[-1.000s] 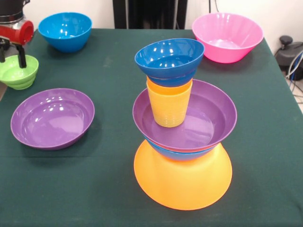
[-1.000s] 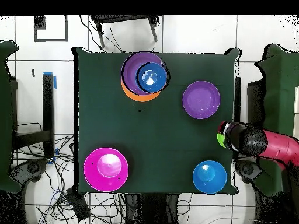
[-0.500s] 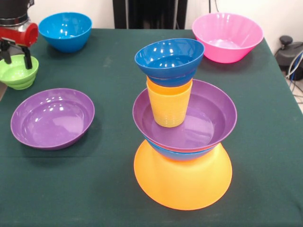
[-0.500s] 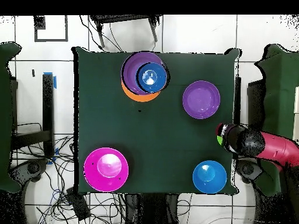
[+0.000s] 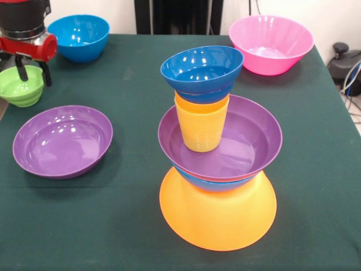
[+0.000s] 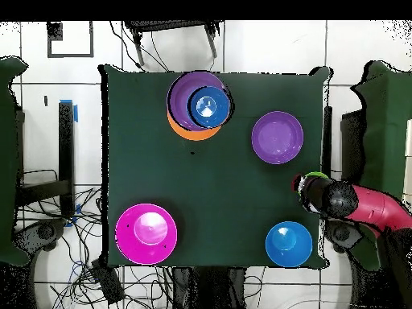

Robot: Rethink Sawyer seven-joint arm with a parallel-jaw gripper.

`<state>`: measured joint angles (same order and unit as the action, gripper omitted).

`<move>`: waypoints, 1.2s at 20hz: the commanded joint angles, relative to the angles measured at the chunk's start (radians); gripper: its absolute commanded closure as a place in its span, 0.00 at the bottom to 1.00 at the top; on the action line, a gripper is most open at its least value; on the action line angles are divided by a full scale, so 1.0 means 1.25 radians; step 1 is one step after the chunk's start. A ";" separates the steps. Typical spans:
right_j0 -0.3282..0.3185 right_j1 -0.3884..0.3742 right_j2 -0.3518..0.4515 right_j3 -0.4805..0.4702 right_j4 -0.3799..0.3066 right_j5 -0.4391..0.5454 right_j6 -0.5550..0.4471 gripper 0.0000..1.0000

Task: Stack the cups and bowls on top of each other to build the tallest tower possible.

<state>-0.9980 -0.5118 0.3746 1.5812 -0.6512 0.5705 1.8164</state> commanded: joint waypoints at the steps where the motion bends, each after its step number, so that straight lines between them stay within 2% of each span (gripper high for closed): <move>1: 0.002 0.054 0.037 0.028 -0.069 -0.066 -0.102 0.00; 8: 0.014 0.061 0.006 -0.016 -0.116 -0.089 -0.104 0.00; 24: -0.005 0.095 0.017 -0.002 -0.126 -0.089 -0.095 0.00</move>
<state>-1.0195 -0.4734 0.3745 1.5817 -0.7255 0.4972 1.8164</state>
